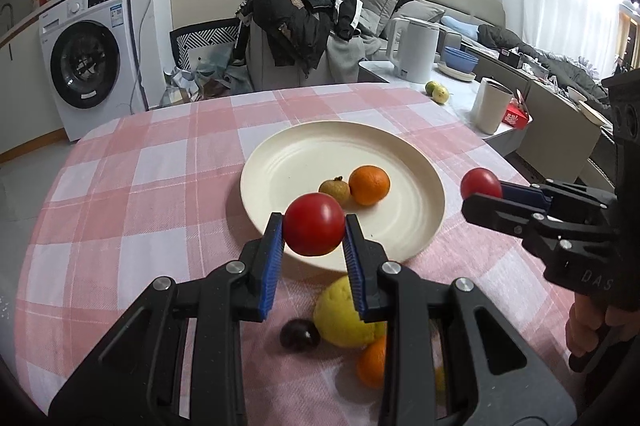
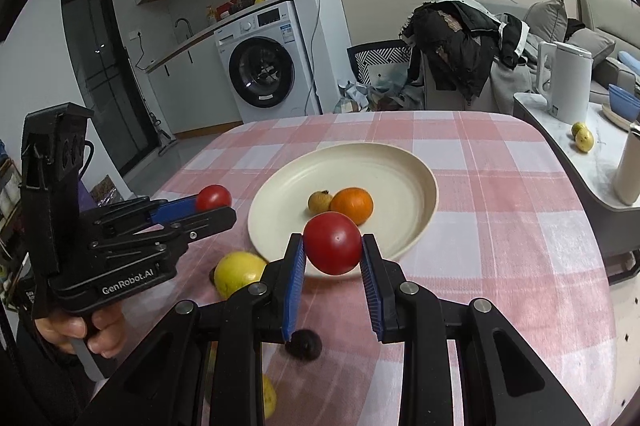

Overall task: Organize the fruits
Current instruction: 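Carry both red tomatoes to the cream plate and release them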

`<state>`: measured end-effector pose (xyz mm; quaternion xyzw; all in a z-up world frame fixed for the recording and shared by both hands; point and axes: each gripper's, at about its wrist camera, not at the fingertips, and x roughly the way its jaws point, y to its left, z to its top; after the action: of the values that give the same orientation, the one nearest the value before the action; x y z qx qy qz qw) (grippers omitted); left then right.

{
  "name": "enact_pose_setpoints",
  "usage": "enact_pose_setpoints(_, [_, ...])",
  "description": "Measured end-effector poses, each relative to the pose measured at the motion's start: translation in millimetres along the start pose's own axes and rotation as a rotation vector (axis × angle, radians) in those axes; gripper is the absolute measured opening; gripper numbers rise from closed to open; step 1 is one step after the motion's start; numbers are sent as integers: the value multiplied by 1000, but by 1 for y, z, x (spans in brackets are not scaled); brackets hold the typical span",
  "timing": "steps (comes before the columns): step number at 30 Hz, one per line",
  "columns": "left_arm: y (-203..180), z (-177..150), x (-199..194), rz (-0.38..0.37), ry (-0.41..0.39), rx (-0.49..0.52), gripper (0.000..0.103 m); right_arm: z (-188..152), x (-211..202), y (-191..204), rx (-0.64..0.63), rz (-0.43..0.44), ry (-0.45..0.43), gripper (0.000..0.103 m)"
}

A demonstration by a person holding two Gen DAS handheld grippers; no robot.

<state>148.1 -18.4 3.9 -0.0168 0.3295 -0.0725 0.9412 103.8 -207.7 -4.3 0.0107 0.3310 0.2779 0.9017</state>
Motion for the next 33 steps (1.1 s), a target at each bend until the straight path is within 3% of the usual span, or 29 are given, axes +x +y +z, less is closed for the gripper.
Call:
enact_pose_setpoints(12, [6,16,38,2,13,-10,26,22,27,-9,32,-27,2,29])
enact_pose_setpoints(33, [8,2,63,-3,72,9,26,3,55,-21,62,-19,89,29])
